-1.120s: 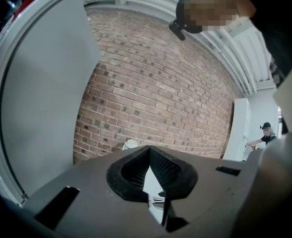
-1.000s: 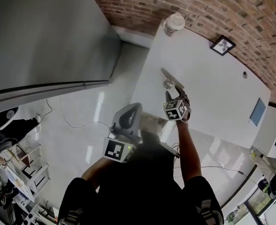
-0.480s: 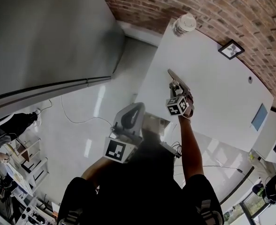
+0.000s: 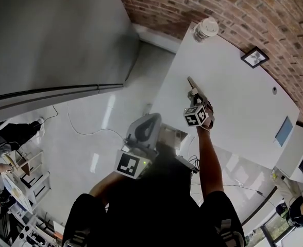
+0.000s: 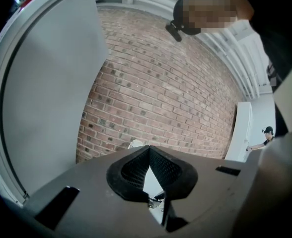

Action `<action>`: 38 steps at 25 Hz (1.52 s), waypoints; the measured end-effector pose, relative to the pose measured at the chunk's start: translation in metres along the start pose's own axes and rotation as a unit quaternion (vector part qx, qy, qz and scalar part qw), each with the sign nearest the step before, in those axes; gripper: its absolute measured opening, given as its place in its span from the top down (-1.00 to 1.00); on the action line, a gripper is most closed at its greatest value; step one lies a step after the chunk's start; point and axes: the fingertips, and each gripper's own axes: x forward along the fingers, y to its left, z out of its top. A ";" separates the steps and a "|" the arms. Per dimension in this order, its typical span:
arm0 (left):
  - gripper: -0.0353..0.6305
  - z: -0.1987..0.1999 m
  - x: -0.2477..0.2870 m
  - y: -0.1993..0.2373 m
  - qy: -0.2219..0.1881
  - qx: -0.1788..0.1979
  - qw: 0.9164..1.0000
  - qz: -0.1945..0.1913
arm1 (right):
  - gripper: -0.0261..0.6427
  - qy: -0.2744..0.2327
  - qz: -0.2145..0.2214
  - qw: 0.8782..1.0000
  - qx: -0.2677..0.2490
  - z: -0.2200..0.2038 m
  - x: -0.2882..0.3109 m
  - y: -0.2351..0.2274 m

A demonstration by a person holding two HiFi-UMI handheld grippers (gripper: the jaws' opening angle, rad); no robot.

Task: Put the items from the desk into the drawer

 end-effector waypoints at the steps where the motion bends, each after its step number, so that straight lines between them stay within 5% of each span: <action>1: 0.89 0.000 -0.001 -0.001 -0.001 0.001 1.000 0.000 | 0.77 -0.002 0.002 1.000 0.005 -0.001 -0.001 0.001; 8: 0.89 0.002 -0.016 -0.012 -0.010 0.005 1.000 -0.002 | 0.91 -0.033 0.014 0.999 0.030 0.001 -0.029 0.006; 29: 0.89 -0.008 -0.104 -0.112 -0.047 0.046 0.998 0.009 | 0.91 -0.144 0.027 0.985 0.087 -0.053 -0.169 0.040; 38: 0.89 -0.012 -0.113 -0.124 -0.043 0.067 0.996 -0.041 | 0.91 -0.153 0.038 0.977 0.146 -0.098 -0.212 0.080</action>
